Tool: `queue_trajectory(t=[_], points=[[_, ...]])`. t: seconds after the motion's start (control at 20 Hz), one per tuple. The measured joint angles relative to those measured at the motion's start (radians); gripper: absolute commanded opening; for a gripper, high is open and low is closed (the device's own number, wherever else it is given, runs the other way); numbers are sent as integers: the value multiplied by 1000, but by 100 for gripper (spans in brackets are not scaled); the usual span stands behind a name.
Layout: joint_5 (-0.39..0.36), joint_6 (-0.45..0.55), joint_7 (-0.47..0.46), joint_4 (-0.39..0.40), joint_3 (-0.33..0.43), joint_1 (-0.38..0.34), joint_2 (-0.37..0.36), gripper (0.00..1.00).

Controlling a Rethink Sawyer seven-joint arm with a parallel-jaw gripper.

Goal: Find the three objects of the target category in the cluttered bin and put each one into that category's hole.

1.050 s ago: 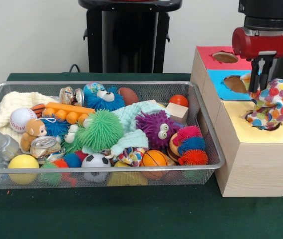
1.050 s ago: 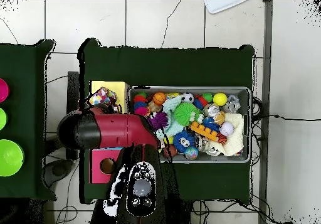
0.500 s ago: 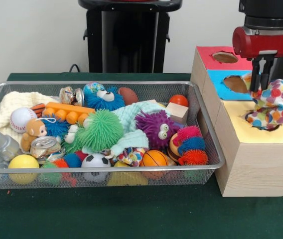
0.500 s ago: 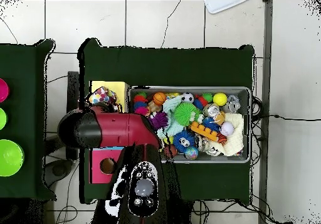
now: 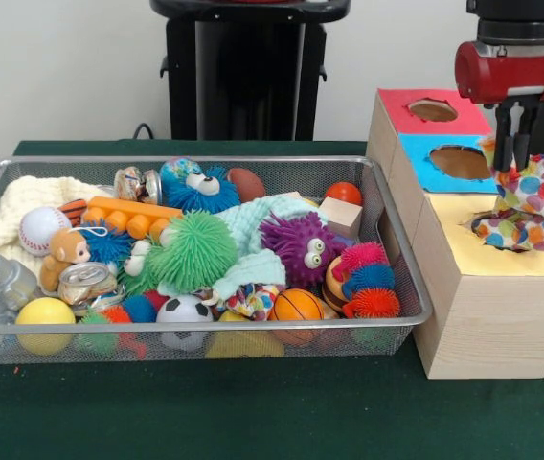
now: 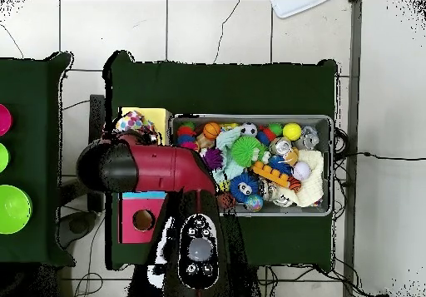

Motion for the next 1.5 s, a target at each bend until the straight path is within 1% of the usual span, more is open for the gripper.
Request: queue_trajectory(t=[0.7, 1.1, 1.5], points=[[9, 0, 0, -4, 0, -2, 6, 0], [9, -12, 0, -22, 0, 3, 33, 0], [11, -59, 0, -40, 2, 5, 71, 0]])
